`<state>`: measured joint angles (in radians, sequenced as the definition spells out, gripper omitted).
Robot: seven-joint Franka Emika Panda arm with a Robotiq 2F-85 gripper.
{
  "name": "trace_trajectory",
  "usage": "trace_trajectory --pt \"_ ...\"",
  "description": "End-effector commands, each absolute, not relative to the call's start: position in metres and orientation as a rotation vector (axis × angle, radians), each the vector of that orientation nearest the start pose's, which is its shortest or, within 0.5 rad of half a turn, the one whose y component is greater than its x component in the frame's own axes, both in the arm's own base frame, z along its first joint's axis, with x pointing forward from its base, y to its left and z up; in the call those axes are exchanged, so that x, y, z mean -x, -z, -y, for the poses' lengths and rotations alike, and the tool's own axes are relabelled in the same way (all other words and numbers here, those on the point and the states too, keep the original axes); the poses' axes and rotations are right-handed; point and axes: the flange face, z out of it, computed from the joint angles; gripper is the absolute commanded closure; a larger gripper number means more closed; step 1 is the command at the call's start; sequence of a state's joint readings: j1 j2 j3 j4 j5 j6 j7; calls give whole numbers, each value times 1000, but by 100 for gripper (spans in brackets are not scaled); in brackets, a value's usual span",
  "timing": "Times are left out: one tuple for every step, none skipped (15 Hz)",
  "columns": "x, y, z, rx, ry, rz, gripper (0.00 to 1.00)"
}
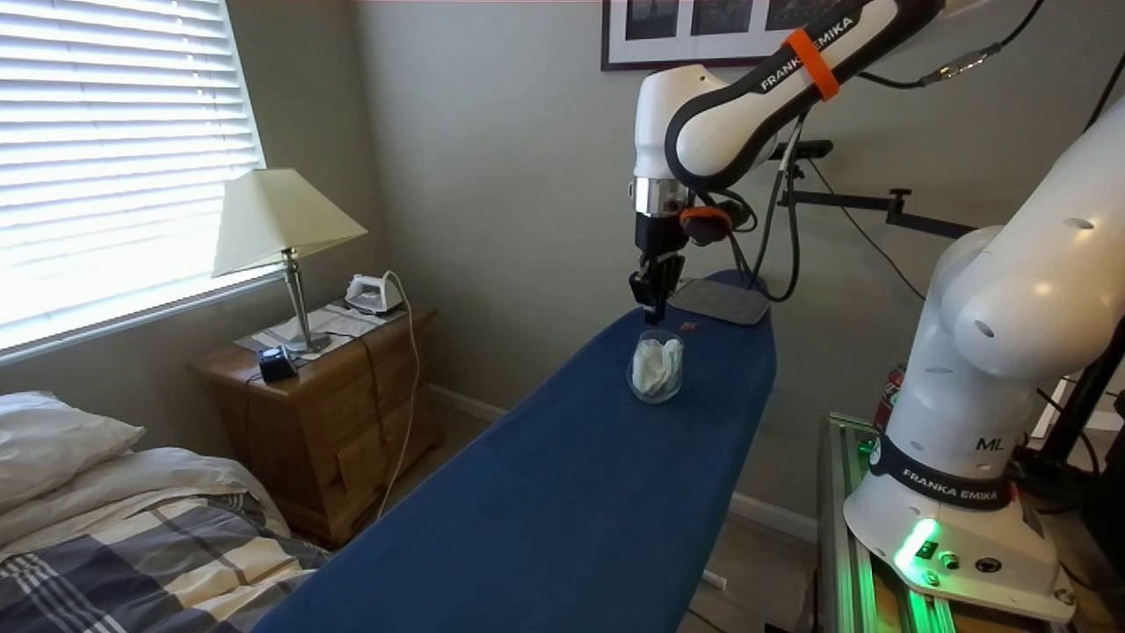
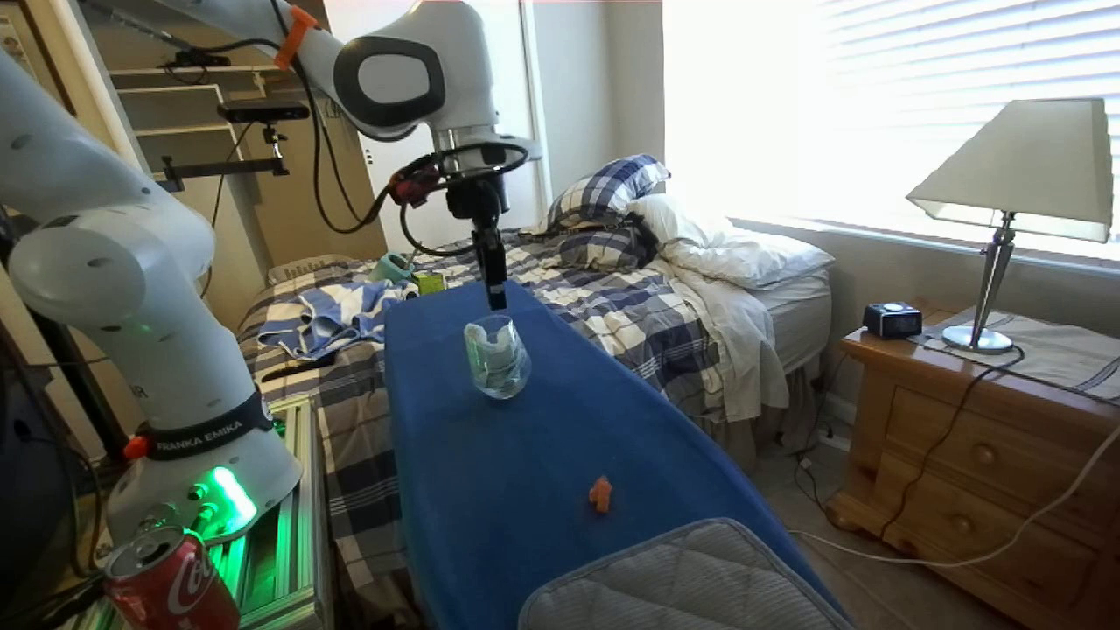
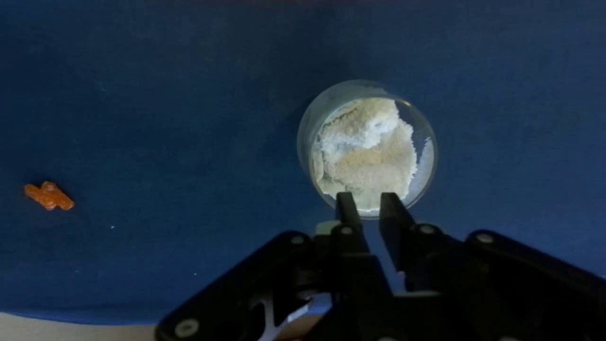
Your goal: Put the white towel in the cup
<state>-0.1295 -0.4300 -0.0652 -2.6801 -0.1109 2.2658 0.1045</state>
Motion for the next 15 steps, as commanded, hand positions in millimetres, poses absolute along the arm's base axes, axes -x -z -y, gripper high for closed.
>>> trace_trajectory --pt "-370 -397 70 3160 49 -327 48" --pt "-369 -402 69 3158 47 -324 40" --pt "-369 -407 68 3159 46 -321 34" --pt "-369 -412 68 3160 46 -319 27" --pt "-368 -416 67 3159 37 -318 19" --pt "-368 -419 67 3160 39 -317 13" --pt "-368 -422 66 3160 36 -320 5" --pt "-368 -425 66 3161 27 -323 1" --pt "-368 -427 66 3164 32 -323 0" --pt "-368 -428 66 3168 36 -317 0" --pt "-368 -427 66 3166 20 -317 0" --pt "-367 -425 66 3173 8 -314 0" --pt "-369 -420 68 3181 27 -333 0" --pt "-369 -420 68 3181 21 -333 0" --pt "-369 -420 68 3181 18 -333 0"
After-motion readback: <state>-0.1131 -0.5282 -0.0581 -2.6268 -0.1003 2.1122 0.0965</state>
